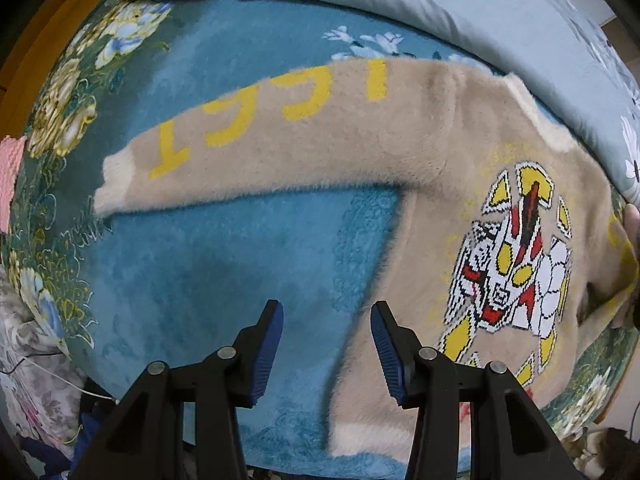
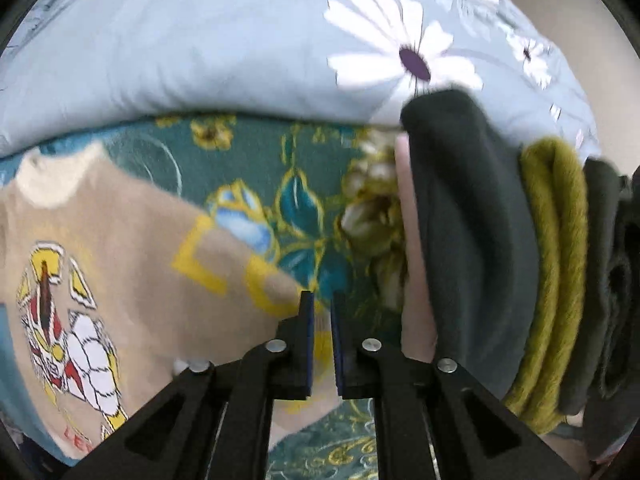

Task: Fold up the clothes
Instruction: 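Grasp the sleeve cuff nearest the right tool with the right tool, then carry the held sleeve across the sweater body with the right tool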

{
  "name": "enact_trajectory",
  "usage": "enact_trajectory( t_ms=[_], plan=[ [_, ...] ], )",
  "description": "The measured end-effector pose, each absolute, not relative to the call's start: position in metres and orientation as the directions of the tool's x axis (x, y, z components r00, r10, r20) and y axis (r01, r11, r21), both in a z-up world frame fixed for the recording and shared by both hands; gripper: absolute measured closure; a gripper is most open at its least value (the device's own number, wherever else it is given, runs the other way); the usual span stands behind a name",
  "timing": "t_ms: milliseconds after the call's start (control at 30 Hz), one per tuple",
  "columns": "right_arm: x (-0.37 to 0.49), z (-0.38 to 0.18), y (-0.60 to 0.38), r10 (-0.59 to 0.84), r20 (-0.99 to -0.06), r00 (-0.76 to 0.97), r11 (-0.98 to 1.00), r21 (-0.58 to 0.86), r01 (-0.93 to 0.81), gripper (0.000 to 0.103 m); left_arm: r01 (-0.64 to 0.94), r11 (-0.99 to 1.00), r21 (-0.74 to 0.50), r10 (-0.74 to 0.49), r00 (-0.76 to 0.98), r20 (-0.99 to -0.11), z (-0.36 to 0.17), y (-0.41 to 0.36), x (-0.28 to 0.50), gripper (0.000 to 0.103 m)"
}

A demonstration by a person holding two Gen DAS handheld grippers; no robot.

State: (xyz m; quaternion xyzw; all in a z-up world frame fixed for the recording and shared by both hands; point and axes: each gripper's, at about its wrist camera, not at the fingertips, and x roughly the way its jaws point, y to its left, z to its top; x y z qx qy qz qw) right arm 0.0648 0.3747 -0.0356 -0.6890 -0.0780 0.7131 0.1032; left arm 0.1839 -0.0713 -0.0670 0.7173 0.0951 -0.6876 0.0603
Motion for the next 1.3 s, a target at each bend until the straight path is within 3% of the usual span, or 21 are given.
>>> enact_trajectory(
  t_ms=[133,267,300,467,767,900,1100,1167,1233,1267,1300],
  plan=[
    [0.080,-0.009,0.363,0.191,-0.975,-0.111,-0.981,-0.186,-0.054,0.086,0.213,-0.972,-0.097,0.106,0.032,-0.994,-0.070,-0.080,0.186,0.054],
    [0.132,0.007,0.345,-0.012,-0.989,-0.144,-0.992,0.031,-0.125,0.054,0.217,-0.965,-0.148,0.165,0.062,-0.984,-0.083,-0.089,0.198,0.054],
    [0.147,-0.001,0.340,-0.061,-0.991,-0.120,-0.987,0.077,-0.141,0.052,0.221,-0.962,-0.161,0.181,0.073,-0.981,-0.088,-0.091,0.202,0.054],
    [0.226,-0.049,0.312,-0.262,-0.965,0.016,-0.941,0.252,-0.225,0.052,0.209,-0.953,-0.221,0.250,0.125,-0.960,-0.113,-0.091,0.229,0.054],
    [0.260,-0.106,0.320,-0.358,-0.933,0.032,-0.870,0.321,-0.373,0.051,0.203,-0.935,-0.292,0.327,0.163,-0.931,-0.147,-0.073,0.267,0.054],
    [0.250,-0.114,0.310,-0.420,-0.907,0.025,-0.857,0.388,-0.340,0.051,0.229,-0.924,-0.305,0.342,0.146,-0.928,-0.152,-0.067,0.277,0.050],
    [0.264,-0.097,0.287,-0.520,-0.853,0.037,-0.838,0.502,-0.213,0.048,0.230,-0.900,-0.371,0.411,0.156,-0.898,-0.149,-0.051,0.298,0.052],
    [0.271,-0.089,0.289,-0.579,-0.815,0.028,-0.801,0.562,-0.205,0.048,0.236,-0.894,-0.381,0.422,0.156,-0.893,-0.149,-0.048,0.305,0.058],
    [0.276,-0.083,0.289,-0.615,-0.788,0.032,-0.779,0.601,-0.178,0.048,0.253,-0.894,-0.369,0.410,0.138,-0.901,-0.146,-0.048,0.310,0.072],
    [0.278,-0.079,0.289,-0.627,-0.778,0.037,-0.772,0.614,-0.161,0.048,0.259,-0.897,-0.357,0.398,0.128,-0.908,-0.144,-0.048,0.311,0.085],
    [0.276,-0.076,0.288,-0.635,-0.771,0.041,-0.767,0.624,-0.150,0.049,0.264,-0.901,-0.344,0.384,0.117,-0.916,-0.141,-0.048,0.313,0.091]
  ],
)
